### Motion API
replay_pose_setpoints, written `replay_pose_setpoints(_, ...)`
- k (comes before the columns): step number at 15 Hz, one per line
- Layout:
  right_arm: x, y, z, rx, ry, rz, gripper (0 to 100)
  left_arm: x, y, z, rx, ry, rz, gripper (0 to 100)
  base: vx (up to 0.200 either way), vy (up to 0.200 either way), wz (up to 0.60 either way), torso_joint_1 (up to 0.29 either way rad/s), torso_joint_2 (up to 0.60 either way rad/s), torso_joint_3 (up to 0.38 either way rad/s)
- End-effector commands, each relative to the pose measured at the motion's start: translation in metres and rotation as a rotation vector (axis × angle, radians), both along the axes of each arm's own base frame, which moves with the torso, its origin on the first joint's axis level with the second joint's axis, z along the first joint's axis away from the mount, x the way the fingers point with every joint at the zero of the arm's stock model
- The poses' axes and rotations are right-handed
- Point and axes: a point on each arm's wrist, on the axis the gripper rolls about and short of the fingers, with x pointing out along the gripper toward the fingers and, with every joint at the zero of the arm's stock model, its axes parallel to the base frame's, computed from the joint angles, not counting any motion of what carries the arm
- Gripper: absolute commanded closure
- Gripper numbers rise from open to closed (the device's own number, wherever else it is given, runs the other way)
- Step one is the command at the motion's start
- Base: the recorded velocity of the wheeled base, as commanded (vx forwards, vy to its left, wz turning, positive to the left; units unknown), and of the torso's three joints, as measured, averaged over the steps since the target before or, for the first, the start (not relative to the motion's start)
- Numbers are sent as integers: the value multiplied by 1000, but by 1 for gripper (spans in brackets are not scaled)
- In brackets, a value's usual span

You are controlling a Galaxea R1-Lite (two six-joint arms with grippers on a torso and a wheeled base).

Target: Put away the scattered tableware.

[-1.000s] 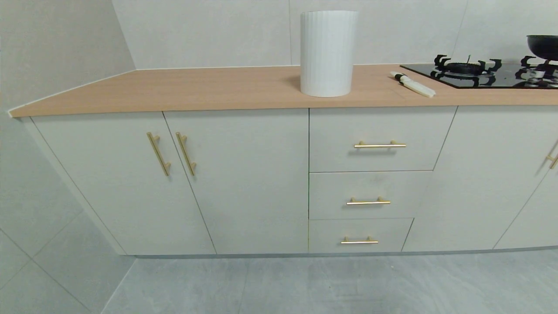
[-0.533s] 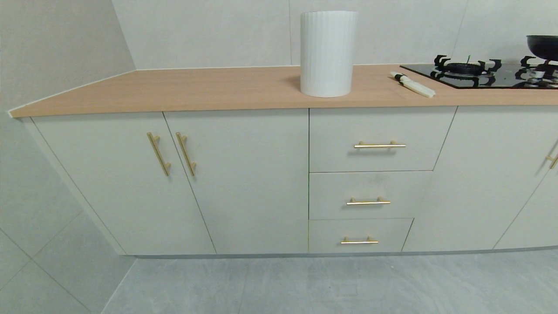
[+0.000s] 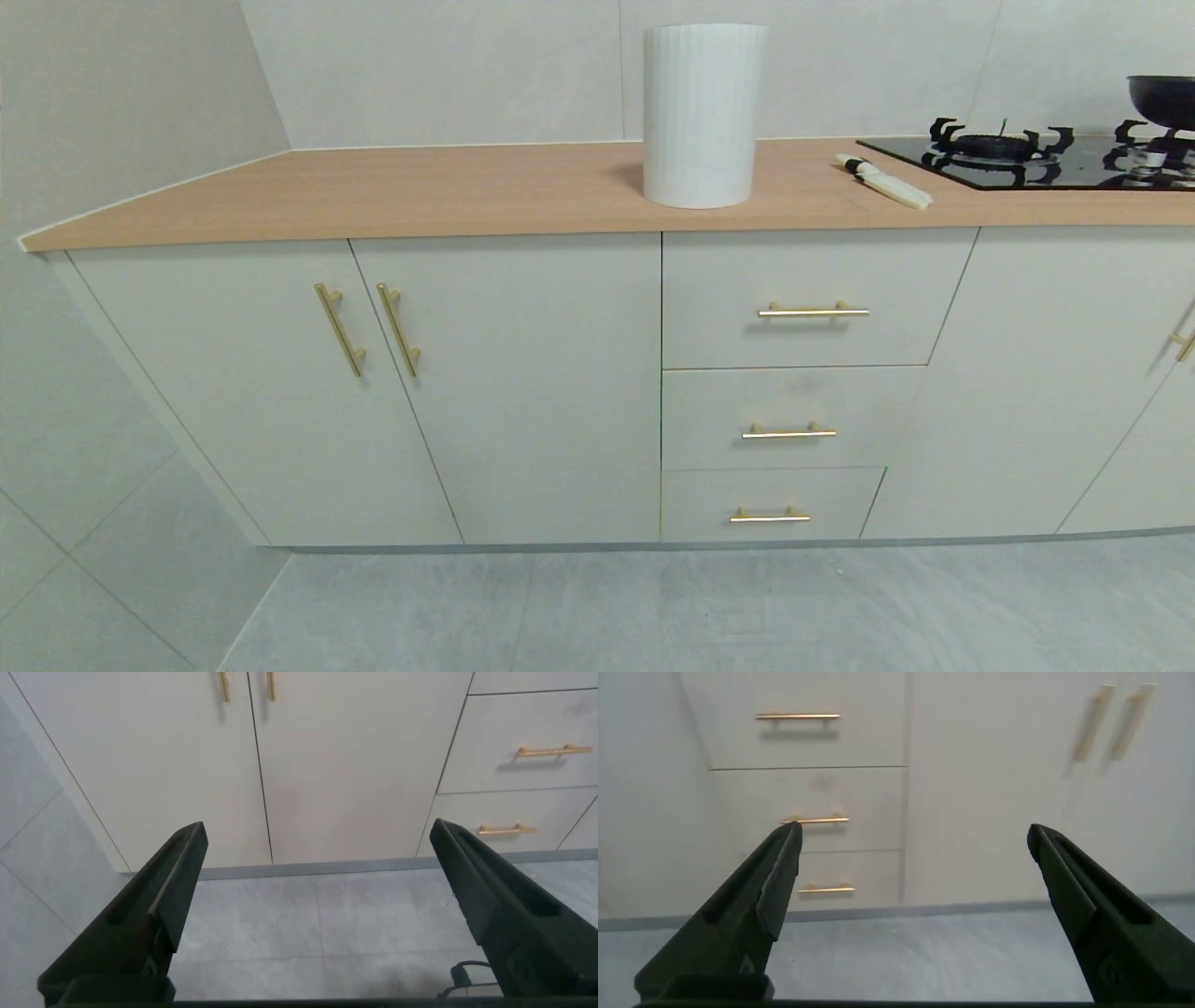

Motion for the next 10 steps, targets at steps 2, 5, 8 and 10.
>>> replay_pose_setpoints(2, 17, 1, -32, -11, 30, 56, 0, 0, 0, 0, 0, 0, 0, 0, 0, 0, 0, 0, 0, 0)
replay_pose_setpoints(5, 19, 1, -40, -7, 64, 55, 0, 0, 0, 0, 0, 0, 0, 0, 0, 0, 0, 0, 0, 0)
replay_pose_setpoints(8, 19, 1, -48, -2, 156, 54, 0, 0, 0, 0, 0, 0, 0, 0, 0, 0, 0, 0, 0, 0)
replay_pose_setpoints(10, 19, 1, -48, 7, 141, 48, 0, 0, 0, 0, 0, 0, 0, 0, 0, 0, 0, 0, 0, 0)
